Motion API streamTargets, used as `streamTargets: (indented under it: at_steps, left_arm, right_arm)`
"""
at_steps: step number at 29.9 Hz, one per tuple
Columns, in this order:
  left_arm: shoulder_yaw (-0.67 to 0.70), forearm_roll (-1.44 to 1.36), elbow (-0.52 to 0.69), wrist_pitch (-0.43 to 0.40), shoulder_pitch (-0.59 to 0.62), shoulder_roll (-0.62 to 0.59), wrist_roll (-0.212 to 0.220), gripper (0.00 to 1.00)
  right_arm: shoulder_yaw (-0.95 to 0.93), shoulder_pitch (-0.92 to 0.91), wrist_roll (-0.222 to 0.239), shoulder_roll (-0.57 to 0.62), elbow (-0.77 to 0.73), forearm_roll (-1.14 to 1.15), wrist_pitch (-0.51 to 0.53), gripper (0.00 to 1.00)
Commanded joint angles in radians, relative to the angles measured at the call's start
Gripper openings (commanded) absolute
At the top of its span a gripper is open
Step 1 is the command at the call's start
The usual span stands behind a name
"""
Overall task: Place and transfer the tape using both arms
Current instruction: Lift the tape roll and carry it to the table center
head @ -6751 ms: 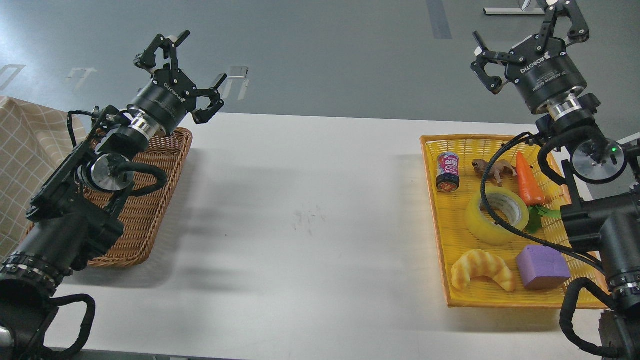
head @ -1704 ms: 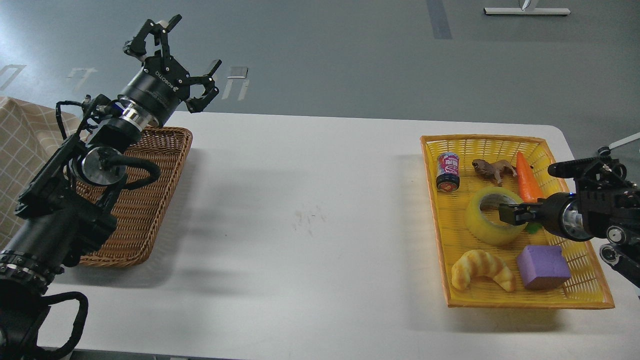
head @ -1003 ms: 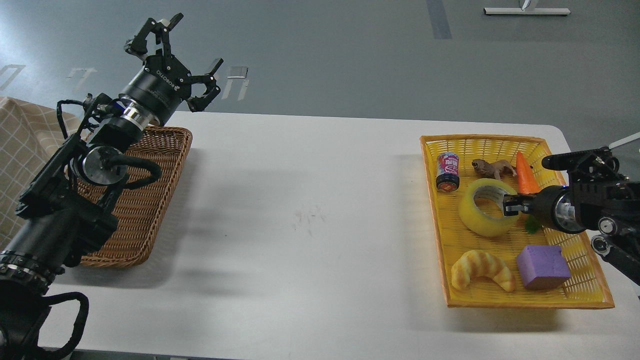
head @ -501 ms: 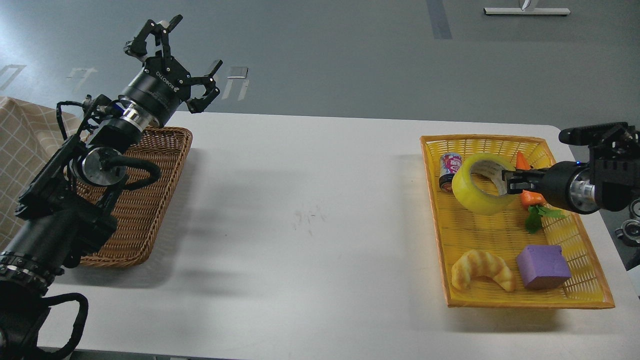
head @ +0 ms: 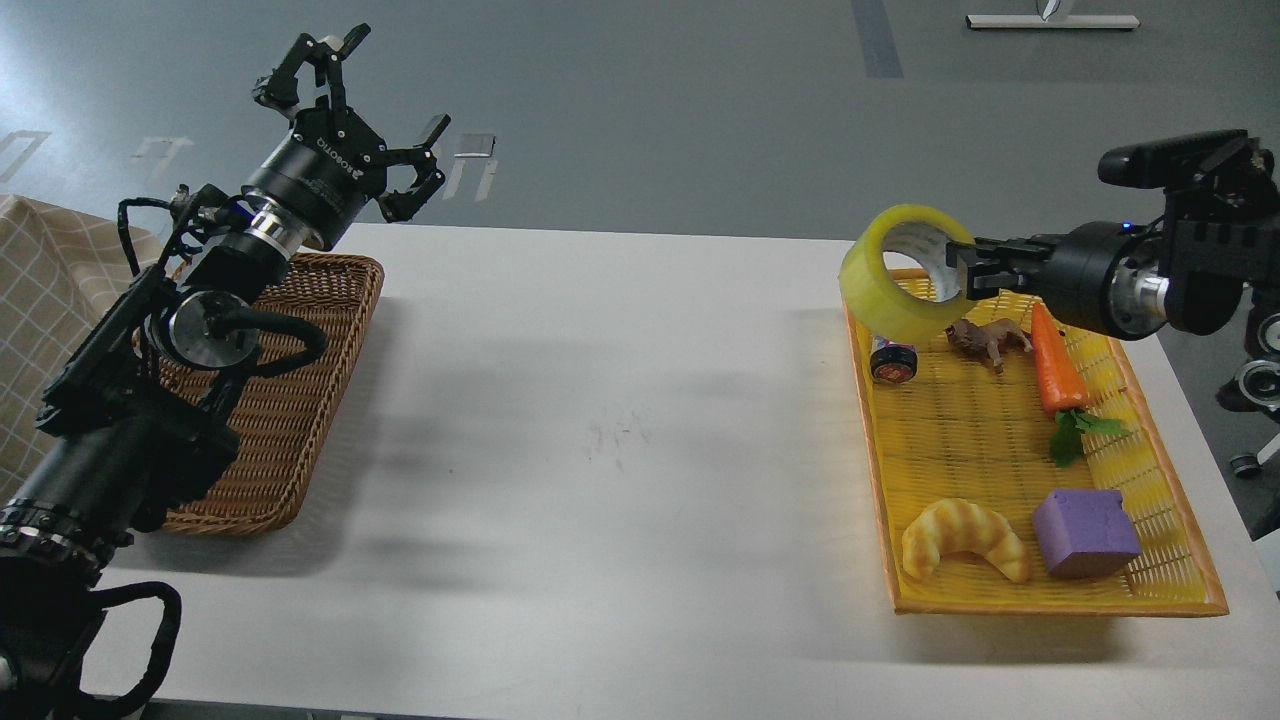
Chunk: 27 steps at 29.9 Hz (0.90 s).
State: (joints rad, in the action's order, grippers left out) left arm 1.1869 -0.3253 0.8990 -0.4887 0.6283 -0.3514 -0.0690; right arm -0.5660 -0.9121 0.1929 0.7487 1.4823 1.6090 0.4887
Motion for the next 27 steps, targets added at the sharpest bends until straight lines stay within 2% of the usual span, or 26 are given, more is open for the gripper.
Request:
streamTargets:
  at_steps: [1,4,5,10,11,15,27]
  left_arm:
    - [-0.001,0.000,0.001,0.000,0.001,0.000,0.000,0.99]
    - [0.000,0.000,0.000,0.000,0.002,0.000,0.000,0.99]
    - [0.000,0.000,0.000,0.000,0.002,0.000,0.000,0.99]
    - [-0.001,0.000,0.000,0.000,0.004,0.000,0.000,0.99]
    - [-0.001,0.000,0.000,0.000,0.004,0.000,0.000,0.99]
    - [0.000,0.000,0.001,0.000,0.004,0.000,0.000,0.99]
    - [0.000,0.000,0.001,0.000,0.005,0.000,-0.002,0.99]
  right_arm:
    - [0.017,-0.020,0.026,-0.099,-0.013,0.005,0.000,0.00]
    - [0.067,-0.050,0.059,-0.187,-0.049,0.012,0.000,0.00]
    - [0.067,-0.050,0.059,-0.187,-0.050,0.012,0.000,0.00]
    - [0.143,-0.097,0.074,-0.376,-0.166,0.031,0.000,0.00]
    - [0.143,-0.097,0.074,-0.376,-0.166,0.031,0.000,0.00]
    - [0.190,-0.149,0.077,-0.498,-0.273,0.031,0.000,0.00]
    - [0.259,-0.169,0.079,-0.687,-0.422,0.054,0.000,0.00]
